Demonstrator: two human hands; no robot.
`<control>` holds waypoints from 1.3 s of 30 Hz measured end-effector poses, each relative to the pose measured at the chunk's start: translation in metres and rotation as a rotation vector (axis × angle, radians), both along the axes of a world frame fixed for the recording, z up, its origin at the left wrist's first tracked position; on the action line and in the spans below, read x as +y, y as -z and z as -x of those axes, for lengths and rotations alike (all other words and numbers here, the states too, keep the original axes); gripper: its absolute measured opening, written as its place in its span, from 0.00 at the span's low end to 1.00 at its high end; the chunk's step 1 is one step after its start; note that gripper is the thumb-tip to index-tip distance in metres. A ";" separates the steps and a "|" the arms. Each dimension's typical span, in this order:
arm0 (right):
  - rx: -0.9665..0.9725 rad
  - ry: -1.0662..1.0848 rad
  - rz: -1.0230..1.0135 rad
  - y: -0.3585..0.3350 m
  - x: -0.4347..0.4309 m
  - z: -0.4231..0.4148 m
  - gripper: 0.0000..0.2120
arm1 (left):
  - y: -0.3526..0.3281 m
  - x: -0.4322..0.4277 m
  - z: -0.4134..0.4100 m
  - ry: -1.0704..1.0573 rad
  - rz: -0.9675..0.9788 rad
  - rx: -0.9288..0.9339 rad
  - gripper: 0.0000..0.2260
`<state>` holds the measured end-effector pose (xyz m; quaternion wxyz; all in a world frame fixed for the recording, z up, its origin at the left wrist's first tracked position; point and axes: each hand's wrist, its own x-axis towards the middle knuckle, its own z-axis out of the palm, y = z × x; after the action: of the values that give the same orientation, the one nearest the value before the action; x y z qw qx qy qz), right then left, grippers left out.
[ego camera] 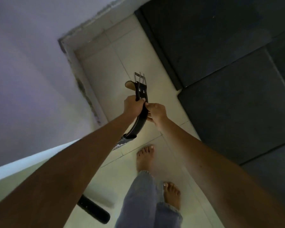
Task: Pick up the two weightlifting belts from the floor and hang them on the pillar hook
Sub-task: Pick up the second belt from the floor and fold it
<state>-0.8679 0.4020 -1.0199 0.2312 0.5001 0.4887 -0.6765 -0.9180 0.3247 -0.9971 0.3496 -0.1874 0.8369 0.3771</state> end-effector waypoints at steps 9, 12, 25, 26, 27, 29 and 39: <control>0.059 -0.012 0.039 -0.219 -0.011 -0.063 0.16 | -0.212 -0.026 -0.072 -0.074 -0.107 0.086 0.12; 0.071 -0.083 -0.015 -0.295 -0.024 -0.085 0.21 | -0.292 -0.038 -0.099 -0.135 -0.149 0.124 0.13; 0.641 -0.358 -0.061 -0.617 -0.086 -0.149 0.09 | -0.575 -0.123 -0.237 -0.645 -0.494 0.432 0.22; 0.685 -0.388 -0.058 -0.633 -0.095 -0.155 0.09 | -0.592 -0.130 -0.246 -0.678 -0.486 0.470 0.23; 0.730 -0.411 -0.057 -0.645 -0.103 -0.162 0.09 | -0.607 -0.136 -0.254 -0.707 -0.480 0.509 0.22; 0.802 -0.461 -0.047 -0.663 -0.121 -0.181 0.11 | -0.634 -0.151 -0.271 -0.743 -0.473 0.597 0.18; 0.919 -0.930 -0.056 -0.668 -0.177 -0.291 0.05 | -0.715 -0.246 -0.342 -0.981 -0.556 0.793 0.15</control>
<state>-0.5771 0.2249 -0.3518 0.2543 -0.0975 0.7204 -0.6378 -0.5761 0.0790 -0.2825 -0.1590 -0.2956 0.5924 0.7324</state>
